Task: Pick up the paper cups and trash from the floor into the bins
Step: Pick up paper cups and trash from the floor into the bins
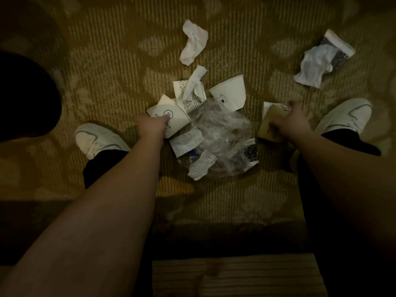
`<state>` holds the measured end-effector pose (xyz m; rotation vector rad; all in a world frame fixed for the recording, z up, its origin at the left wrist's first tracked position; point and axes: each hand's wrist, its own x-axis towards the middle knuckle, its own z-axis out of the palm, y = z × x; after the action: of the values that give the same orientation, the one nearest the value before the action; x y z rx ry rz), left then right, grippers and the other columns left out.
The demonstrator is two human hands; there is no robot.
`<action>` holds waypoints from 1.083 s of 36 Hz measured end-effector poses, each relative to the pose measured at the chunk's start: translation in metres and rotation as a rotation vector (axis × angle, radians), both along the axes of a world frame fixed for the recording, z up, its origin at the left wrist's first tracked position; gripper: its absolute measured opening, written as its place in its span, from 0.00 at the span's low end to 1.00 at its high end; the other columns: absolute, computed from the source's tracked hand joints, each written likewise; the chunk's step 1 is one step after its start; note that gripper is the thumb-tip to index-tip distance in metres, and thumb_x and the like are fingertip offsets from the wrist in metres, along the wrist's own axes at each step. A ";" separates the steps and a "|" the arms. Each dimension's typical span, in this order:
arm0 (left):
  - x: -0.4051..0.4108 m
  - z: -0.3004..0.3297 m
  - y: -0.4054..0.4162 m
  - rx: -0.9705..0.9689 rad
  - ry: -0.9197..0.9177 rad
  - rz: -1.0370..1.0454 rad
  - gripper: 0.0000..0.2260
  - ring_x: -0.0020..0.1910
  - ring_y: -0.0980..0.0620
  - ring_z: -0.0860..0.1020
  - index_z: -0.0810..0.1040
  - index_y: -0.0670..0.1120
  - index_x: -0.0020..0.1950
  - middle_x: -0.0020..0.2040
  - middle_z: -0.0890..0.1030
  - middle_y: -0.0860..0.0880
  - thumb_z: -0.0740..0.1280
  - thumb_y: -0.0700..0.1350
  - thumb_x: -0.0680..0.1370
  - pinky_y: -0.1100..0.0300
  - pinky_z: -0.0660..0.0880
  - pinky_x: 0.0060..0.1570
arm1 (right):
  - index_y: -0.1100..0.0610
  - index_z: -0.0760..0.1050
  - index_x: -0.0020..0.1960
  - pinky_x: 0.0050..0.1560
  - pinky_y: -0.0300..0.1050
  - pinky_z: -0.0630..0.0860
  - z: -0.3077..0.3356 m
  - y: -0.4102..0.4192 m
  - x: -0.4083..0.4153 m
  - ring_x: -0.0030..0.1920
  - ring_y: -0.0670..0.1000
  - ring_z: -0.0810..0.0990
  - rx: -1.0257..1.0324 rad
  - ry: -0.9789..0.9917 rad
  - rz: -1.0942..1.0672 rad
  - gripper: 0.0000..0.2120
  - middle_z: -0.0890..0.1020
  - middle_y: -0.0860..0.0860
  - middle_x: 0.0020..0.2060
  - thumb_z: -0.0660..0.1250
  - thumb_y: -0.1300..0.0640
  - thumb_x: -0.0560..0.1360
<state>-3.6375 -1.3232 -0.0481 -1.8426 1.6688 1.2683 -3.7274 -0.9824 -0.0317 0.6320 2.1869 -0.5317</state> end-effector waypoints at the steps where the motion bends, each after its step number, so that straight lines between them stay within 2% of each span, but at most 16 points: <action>1: -0.001 -0.001 0.001 0.001 -0.008 -0.005 0.35 0.66 0.41 0.73 0.64 0.42 0.71 0.69 0.72 0.41 0.78 0.43 0.70 0.47 0.76 0.61 | 0.50 0.54 0.79 0.58 0.56 0.78 -0.001 0.000 0.001 0.68 0.62 0.71 0.010 0.005 0.004 0.41 0.63 0.58 0.74 0.74 0.56 0.73; 3: -0.003 -0.004 0.001 -0.005 -0.032 -0.028 0.36 0.67 0.41 0.72 0.65 0.42 0.72 0.70 0.71 0.42 0.79 0.45 0.70 0.43 0.76 0.62 | 0.52 0.55 0.78 0.61 0.58 0.76 -0.004 0.000 0.003 0.70 0.63 0.68 0.029 0.010 0.013 0.41 0.61 0.58 0.74 0.75 0.56 0.73; 5: -0.003 -0.007 0.000 -0.001 -0.042 -0.028 0.36 0.67 0.41 0.72 0.65 0.42 0.72 0.70 0.71 0.42 0.79 0.46 0.70 0.43 0.76 0.62 | 0.53 0.57 0.77 0.61 0.60 0.76 -0.007 0.000 0.004 0.69 0.64 0.68 0.044 0.013 0.009 0.40 0.62 0.59 0.73 0.75 0.56 0.73; 9: -0.002 -0.012 -0.003 0.011 -0.041 -0.006 0.36 0.66 0.40 0.73 0.67 0.42 0.71 0.68 0.73 0.41 0.80 0.46 0.68 0.41 0.76 0.61 | 0.53 0.59 0.76 0.51 0.57 0.80 -0.010 -0.003 0.005 0.67 0.64 0.69 0.055 0.015 -0.033 0.38 0.62 0.58 0.72 0.75 0.55 0.72; 12: -0.001 -0.011 -0.002 0.005 -0.057 -0.026 0.35 0.65 0.40 0.74 0.67 0.42 0.71 0.68 0.73 0.41 0.79 0.45 0.69 0.42 0.76 0.61 | 0.54 0.61 0.73 0.53 0.60 0.80 -0.011 -0.004 0.005 0.66 0.63 0.70 0.077 0.032 -0.045 0.37 0.64 0.58 0.71 0.76 0.56 0.70; 17: -0.007 -0.007 -0.002 -0.025 -0.106 -0.074 0.37 0.63 0.40 0.75 0.69 0.41 0.70 0.67 0.74 0.41 0.81 0.47 0.66 0.42 0.79 0.55 | 0.56 0.62 0.71 0.48 0.58 0.81 -0.010 -0.002 0.004 0.60 0.61 0.75 0.042 0.036 -0.068 0.36 0.69 0.58 0.67 0.77 0.58 0.70; 19: -0.008 -0.007 -0.001 -0.026 -0.098 -0.070 0.36 0.63 0.40 0.75 0.67 0.41 0.71 0.68 0.73 0.41 0.80 0.46 0.68 0.42 0.79 0.56 | 0.55 0.62 0.71 0.49 0.58 0.81 -0.010 0.001 0.004 0.57 0.60 0.77 0.025 0.034 -0.070 0.36 0.71 0.58 0.65 0.77 0.57 0.70; 23: -0.008 -0.009 0.000 -0.038 -0.076 -0.053 0.37 0.66 0.40 0.71 0.63 0.43 0.71 0.70 0.69 0.41 0.80 0.46 0.68 0.42 0.76 0.60 | 0.55 0.64 0.70 0.44 0.54 0.80 -0.008 0.003 0.002 0.57 0.60 0.78 0.018 0.016 0.001 0.37 0.73 0.58 0.64 0.79 0.54 0.68; 25: -0.010 -0.009 -0.001 0.005 -0.069 -0.033 0.36 0.63 0.42 0.73 0.63 0.42 0.71 0.69 0.70 0.41 0.79 0.44 0.70 0.44 0.77 0.60 | 0.56 0.65 0.71 0.51 0.57 0.81 -0.008 0.003 -0.001 0.59 0.60 0.78 -0.027 0.003 0.015 0.39 0.74 0.58 0.64 0.80 0.51 0.67; 27: -0.011 -0.009 -0.002 0.039 -0.050 -0.009 0.34 0.55 0.46 0.75 0.64 0.41 0.72 0.66 0.72 0.44 0.78 0.42 0.71 0.46 0.78 0.58 | 0.56 0.65 0.72 0.57 0.59 0.80 -0.005 0.003 -0.006 0.59 0.59 0.79 -0.100 -0.036 -0.049 0.40 0.76 0.57 0.64 0.80 0.49 0.67; 30: -0.011 -0.009 -0.004 0.052 -0.064 -0.012 0.33 0.59 0.43 0.76 0.65 0.41 0.70 0.64 0.74 0.42 0.78 0.42 0.71 0.43 0.77 0.59 | 0.52 0.67 0.72 0.57 0.57 0.80 -0.005 0.002 -0.018 0.57 0.55 0.81 -0.229 -0.064 -0.192 0.43 0.79 0.53 0.62 0.82 0.44 0.62; 33: -0.012 -0.007 -0.003 0.047 -0.097 -0.034 0.32 0.59 0.41 0.77 0.68 0.41 0.68 0.64 0.76 0.42 0.79 0.44 0.69 0.42 0.78 0.56 | 0.55 0.71 0.69 0.58 0.54 0.80 0.001 -0.012 -0.032 0.55 0.54 0.83 -0.423 -0.035 -0.320 0.30 0.81 0.54 0.59 0.78 0.55 0.70; 36: -0.012 -0.009 -0.004 0.066 -0.102 -0.038 0.31 0.58 0.40 0.77 0.71 0.42 0.68 0.62 0.77 0.42 0.79 0.45 0.69 0.43 0.80 0.53 | 0.60 0.71 0.69 0.55 0.50 0.81 0.006 -0.039 -0.043 0.55 0.54 0.84 -0.613 -0.033 -0.418 0.28 0.82 0.56 0.58 0.75 0.59 0.71; 39: -0.012 -0.006 -0.006 0.090 -0.062 -0.045 0.29 0.56 0.42 0.77 0.71 0.43 0.68 0.61 0.77 0.44 0.79 0.42 0.70 0.47 0.79 0.47 | 0.60 0.70 0.69 0.50 0.47 0.82 0.007 -0.069 -0.047 0.53 0.54 0.85 -0.618 -0.086 -0.398 0.26 0.83 0.56 0.57 0.74 0.61 0.73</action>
<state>-3.6491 -1.3290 -0.0542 -1.7636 1.5857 1.2345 -3.7740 -1.0511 -0.0252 0.7222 1.6793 -1.2960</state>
